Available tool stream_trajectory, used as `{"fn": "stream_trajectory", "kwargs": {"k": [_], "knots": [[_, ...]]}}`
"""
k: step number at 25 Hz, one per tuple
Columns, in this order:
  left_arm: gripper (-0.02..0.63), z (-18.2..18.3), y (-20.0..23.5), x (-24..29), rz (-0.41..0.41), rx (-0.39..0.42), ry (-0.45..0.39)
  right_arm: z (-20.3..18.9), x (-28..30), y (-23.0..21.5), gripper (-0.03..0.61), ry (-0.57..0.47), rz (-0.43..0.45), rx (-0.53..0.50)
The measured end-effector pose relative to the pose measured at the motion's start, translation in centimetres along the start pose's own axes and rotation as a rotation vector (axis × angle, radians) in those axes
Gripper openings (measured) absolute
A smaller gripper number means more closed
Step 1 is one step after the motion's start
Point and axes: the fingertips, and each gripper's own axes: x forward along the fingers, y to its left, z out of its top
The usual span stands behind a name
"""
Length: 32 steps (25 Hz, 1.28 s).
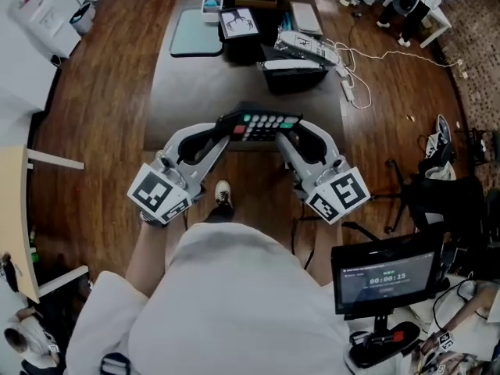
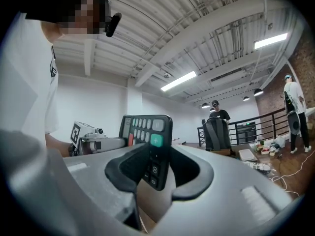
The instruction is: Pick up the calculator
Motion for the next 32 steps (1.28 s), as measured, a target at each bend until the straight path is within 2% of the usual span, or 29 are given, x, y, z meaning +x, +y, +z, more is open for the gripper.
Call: {"fn": "stream_trajectory", "kwargs": {"k": [7, 11, 15, 25, 32], "knots": [[0.058, -0.5, -9.4, -3.3, 0.047, 0.006, -0.008, -0.6, -8.3, 4.8, 0.129, -0.014, 0.037, -0.019], [0.059, -1.0, -13.6, -5.7, 0.084, -0.028, -0.002, -1.3, -11.9, 7.9, 0.127, -0.013, 0.063, 0.000], [0.060, -0.6, -16.8, -7.4, 0.091, -0.005, 0.020, -1.3, -14.5, 10.1, 0.127, -0.018, 0.067, 0.012], [0.058, 1.1, -19.7, -10.7, 0.112, 0.035, 0.005, -0.1, -16.4, 14.0, 0.127, -0.042, 0.097, -0.007], [0.060, 2.4, -20.5, -11.7, 0.076, 0.016, -0.028, 1.7, -17.5, 15.8, 0.123, -0.062, 0.083, -0.046]]}}
